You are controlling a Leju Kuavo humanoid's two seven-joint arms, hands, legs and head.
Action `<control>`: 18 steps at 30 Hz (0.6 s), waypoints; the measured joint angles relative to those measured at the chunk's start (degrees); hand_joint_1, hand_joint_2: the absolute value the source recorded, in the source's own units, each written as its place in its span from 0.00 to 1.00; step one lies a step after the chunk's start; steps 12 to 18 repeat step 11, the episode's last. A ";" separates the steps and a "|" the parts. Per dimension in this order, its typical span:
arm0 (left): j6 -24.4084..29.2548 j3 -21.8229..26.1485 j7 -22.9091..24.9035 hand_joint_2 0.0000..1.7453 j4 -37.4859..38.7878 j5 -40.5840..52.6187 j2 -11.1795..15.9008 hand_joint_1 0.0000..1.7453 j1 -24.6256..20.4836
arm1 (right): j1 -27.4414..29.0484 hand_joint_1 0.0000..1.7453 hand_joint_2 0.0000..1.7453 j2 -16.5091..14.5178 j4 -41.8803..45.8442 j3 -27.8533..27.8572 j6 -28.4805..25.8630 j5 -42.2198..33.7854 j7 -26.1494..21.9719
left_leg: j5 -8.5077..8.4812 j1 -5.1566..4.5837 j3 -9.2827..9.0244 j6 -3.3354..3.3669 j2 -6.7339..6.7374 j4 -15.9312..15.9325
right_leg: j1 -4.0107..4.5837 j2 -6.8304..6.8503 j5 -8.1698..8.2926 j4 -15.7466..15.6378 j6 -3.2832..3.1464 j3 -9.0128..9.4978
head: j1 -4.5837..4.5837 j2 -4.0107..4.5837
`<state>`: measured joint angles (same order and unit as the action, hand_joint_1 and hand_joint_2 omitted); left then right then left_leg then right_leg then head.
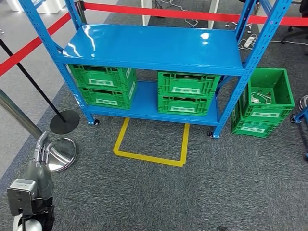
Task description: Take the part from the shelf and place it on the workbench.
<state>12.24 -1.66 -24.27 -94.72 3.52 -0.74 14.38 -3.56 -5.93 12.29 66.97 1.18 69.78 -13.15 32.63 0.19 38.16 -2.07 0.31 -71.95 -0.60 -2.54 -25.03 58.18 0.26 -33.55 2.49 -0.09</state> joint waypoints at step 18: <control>-1.53 6.33 5.10 1.00 16.05 -0.88 -0.39 0.00 -3.83 | 0.09 0.00 0.00 -0.05 -0.32 0.01 0.21 0.66 1.47 | -6.85 0.58 -6.96 2.37 -1.75 15.80 | -0.22 0.49 -2.55 5.03 2.90 -3.66 | 0.39 0.00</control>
